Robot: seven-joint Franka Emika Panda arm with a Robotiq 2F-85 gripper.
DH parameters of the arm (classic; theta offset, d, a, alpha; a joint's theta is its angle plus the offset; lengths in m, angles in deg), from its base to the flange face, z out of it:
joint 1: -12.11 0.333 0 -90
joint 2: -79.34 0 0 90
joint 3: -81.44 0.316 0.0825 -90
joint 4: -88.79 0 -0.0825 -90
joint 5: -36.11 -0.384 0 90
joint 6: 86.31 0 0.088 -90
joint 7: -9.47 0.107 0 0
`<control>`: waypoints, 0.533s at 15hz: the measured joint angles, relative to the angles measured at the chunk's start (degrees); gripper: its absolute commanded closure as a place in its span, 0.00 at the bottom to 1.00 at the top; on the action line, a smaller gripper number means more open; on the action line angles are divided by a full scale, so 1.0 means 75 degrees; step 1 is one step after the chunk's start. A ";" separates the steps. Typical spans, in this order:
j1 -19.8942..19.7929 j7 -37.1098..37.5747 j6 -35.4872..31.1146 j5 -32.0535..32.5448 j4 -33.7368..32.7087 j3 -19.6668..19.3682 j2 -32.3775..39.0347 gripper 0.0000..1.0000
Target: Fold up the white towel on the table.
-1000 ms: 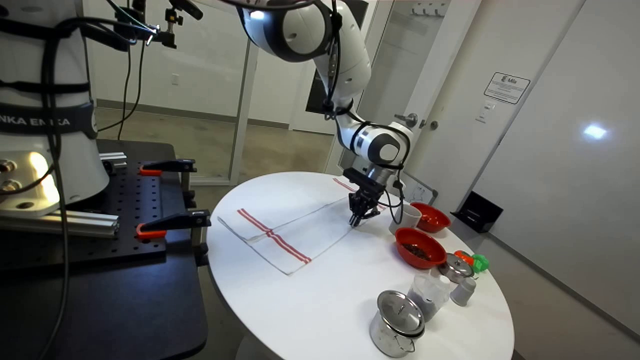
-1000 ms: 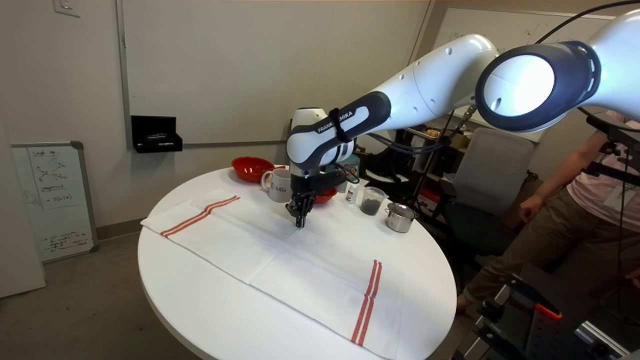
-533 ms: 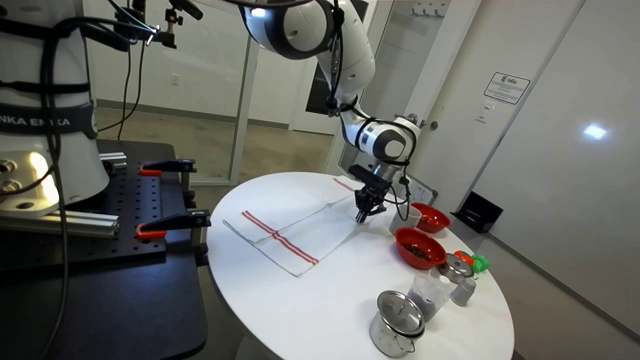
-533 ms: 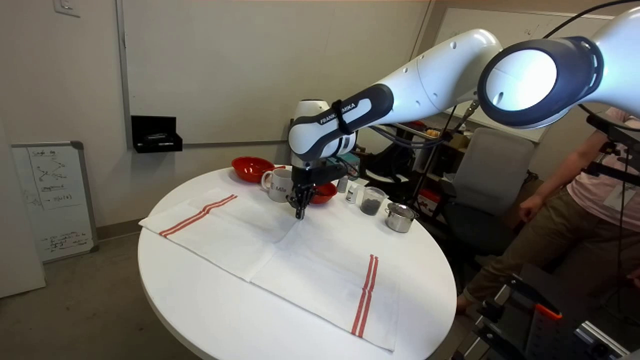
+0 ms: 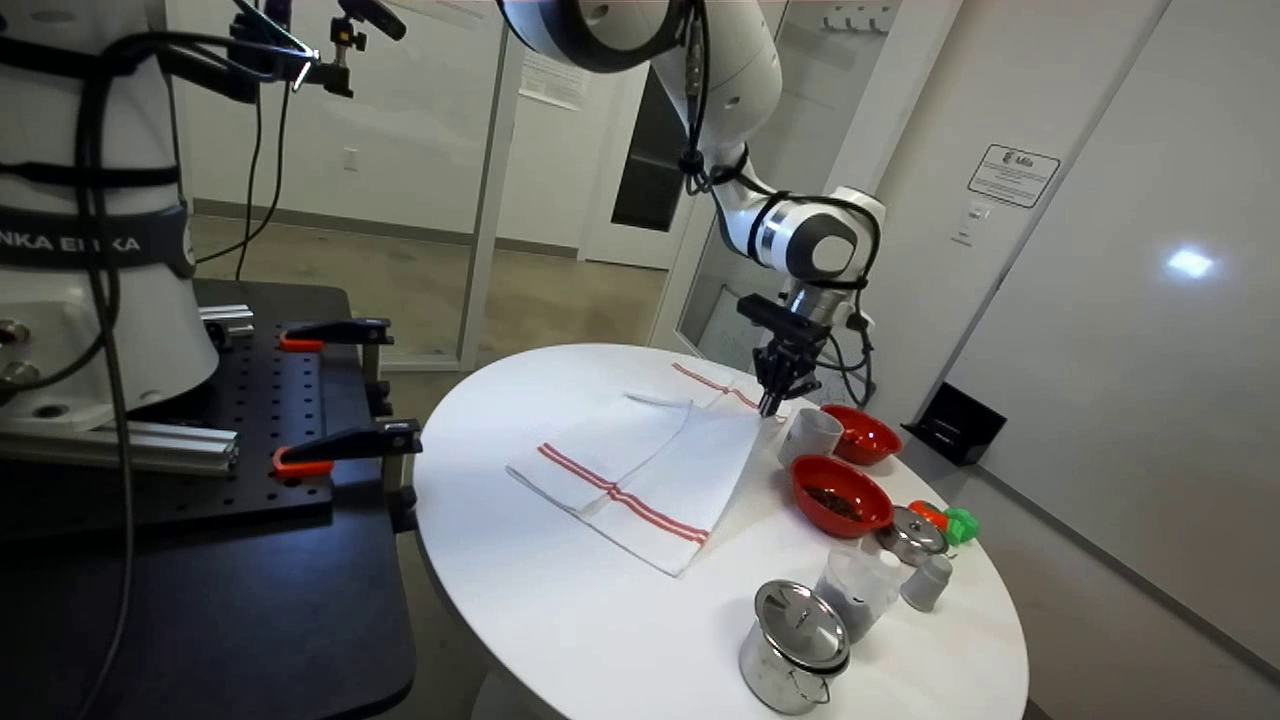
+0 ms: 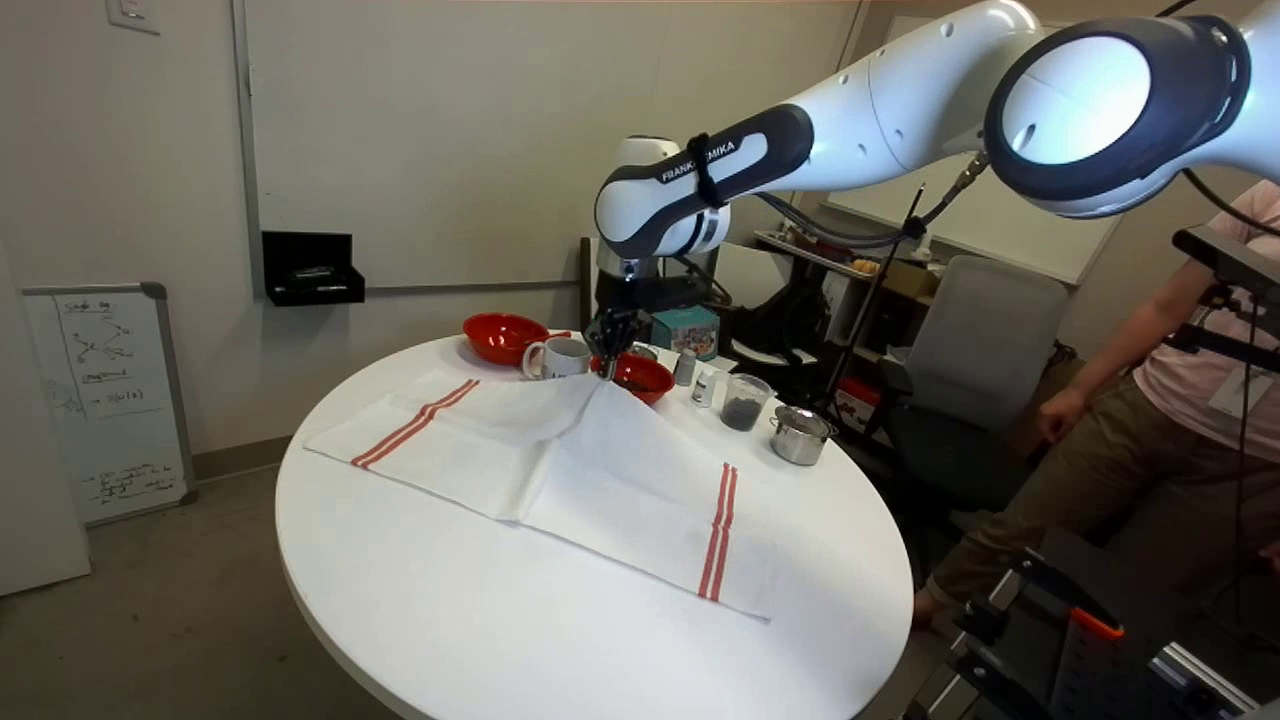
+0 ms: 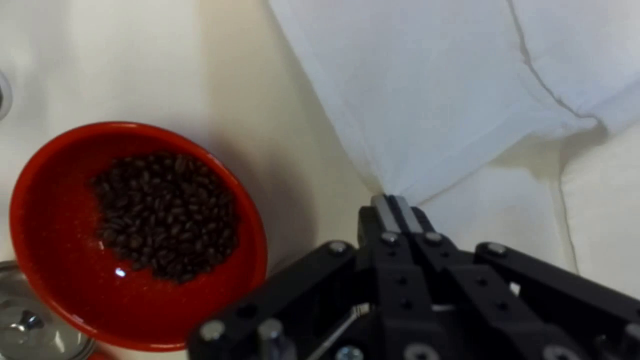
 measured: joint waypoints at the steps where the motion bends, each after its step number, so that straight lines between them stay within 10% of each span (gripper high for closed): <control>1: 0.0036 0.0000 0.0003 0.0007 0.0034 0.0008 -0.0089 1.00; 8: 0.0639 -0.0002 0.0172 0.0016 0.0399 0.0055 -0.0409 1.00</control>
